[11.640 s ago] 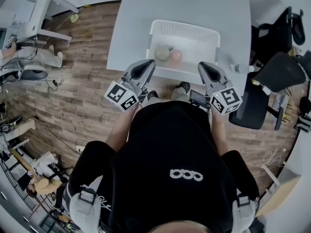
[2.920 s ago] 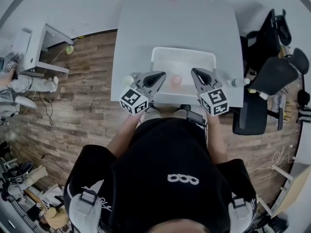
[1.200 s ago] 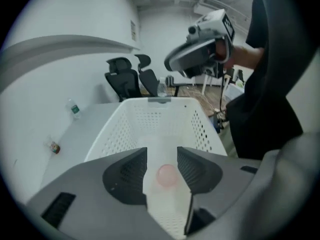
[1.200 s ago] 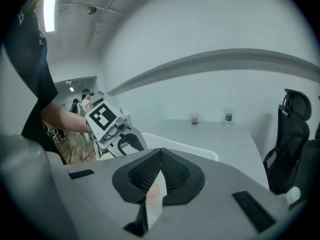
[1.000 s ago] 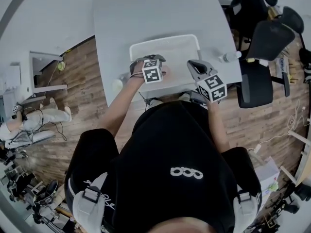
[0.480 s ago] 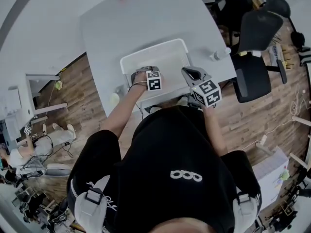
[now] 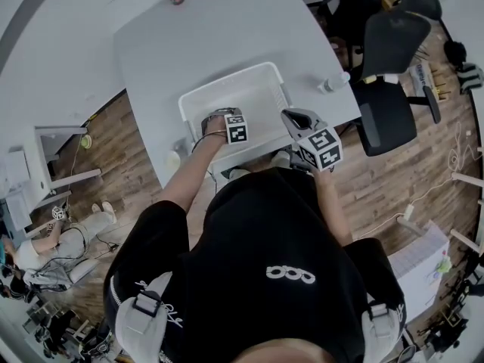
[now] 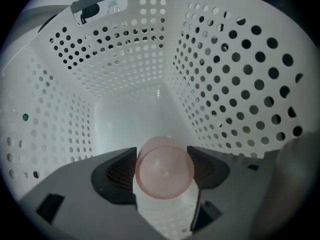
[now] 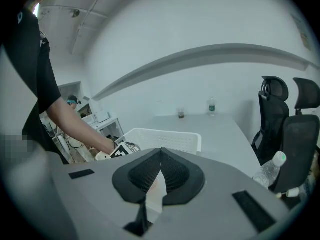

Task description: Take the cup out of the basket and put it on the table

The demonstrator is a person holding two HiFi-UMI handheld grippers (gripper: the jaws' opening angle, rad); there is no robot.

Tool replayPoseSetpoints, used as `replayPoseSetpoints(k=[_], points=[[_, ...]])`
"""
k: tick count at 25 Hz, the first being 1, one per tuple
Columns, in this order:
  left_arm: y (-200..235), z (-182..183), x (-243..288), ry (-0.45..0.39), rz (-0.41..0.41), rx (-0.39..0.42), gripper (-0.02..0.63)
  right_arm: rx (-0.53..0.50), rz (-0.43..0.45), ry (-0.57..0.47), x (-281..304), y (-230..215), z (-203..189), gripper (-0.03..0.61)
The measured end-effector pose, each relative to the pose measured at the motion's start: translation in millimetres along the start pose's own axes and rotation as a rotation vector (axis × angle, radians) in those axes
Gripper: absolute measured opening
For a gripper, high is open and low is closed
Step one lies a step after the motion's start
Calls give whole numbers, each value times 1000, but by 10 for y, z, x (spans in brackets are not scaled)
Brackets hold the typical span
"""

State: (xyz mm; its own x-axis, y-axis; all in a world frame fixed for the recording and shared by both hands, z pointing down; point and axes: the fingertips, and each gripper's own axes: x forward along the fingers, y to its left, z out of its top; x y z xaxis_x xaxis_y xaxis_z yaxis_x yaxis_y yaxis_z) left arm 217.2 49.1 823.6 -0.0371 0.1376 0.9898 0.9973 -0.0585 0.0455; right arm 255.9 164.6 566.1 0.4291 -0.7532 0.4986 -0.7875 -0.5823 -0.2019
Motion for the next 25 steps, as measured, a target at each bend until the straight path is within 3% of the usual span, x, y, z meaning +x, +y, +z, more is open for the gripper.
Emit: replayPoseSetpoints(k=[10, 25], points=[[41, 6, -151, -40, 56, -65, 313, -10, 14, -2, -11, -8, 7, 25], [496, 400, -1960, -465, 421, -351, 313, -68, 66, -30, 123, 34, 176, 25]])
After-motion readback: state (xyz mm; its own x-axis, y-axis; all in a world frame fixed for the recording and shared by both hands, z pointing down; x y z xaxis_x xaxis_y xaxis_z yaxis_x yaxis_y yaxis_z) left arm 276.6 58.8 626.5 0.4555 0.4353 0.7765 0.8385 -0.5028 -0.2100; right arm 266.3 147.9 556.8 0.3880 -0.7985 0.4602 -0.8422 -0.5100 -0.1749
